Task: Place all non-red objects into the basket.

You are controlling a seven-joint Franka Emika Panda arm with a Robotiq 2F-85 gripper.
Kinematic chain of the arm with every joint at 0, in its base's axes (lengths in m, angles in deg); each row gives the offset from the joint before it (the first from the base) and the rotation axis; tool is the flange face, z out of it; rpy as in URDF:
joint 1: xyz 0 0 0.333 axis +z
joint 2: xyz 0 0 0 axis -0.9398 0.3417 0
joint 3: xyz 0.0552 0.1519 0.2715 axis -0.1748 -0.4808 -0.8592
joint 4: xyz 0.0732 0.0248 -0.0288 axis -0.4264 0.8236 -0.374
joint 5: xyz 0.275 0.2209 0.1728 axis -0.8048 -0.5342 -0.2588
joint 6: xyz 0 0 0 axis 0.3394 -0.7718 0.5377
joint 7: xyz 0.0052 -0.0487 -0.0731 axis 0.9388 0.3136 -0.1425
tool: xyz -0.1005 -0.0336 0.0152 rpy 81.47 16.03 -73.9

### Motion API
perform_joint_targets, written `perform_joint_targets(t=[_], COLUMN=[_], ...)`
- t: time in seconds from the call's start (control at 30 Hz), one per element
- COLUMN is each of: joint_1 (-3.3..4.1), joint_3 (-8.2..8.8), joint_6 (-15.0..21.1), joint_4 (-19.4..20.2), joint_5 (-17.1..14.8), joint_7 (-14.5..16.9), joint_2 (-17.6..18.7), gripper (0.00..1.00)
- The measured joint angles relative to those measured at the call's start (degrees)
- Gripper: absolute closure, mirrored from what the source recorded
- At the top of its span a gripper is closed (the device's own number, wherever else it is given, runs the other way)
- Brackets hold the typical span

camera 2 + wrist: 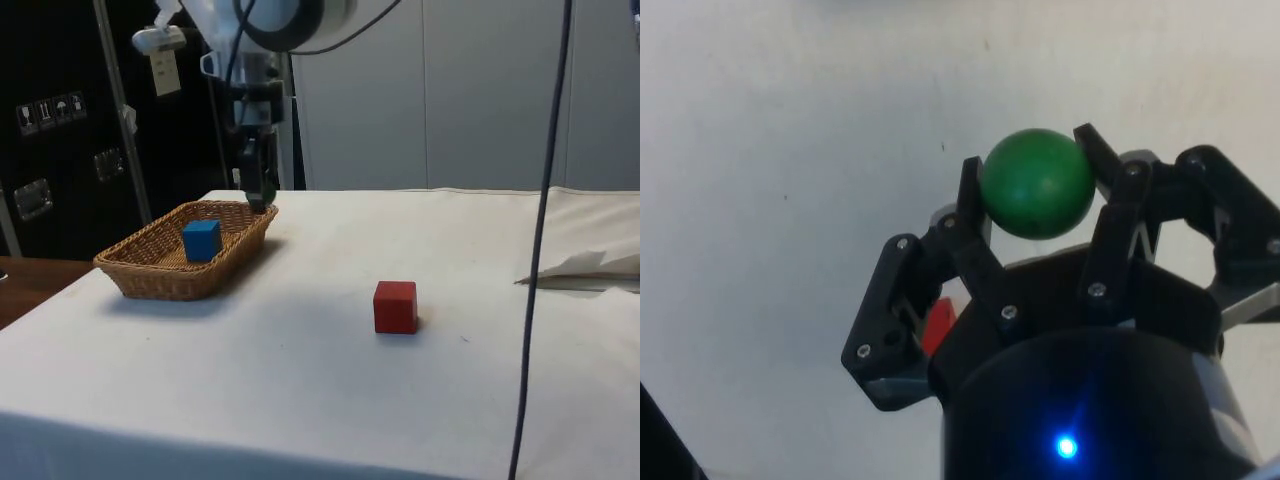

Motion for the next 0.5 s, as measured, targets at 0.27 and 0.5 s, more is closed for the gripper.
perform_joint_targets(t=[0.27, 0.5], joint_1=[-0.11, -0.17], joint_3=[0.06, 0.06], joint_6=[-1.9, -3.4], joint_4=[-6.0, -10.6], joint_5=[-0.7, -0.9], joint_7=[0.1, 0.0], joint_2=[4.2, 7.3], gripper=[1.00, 1.00])
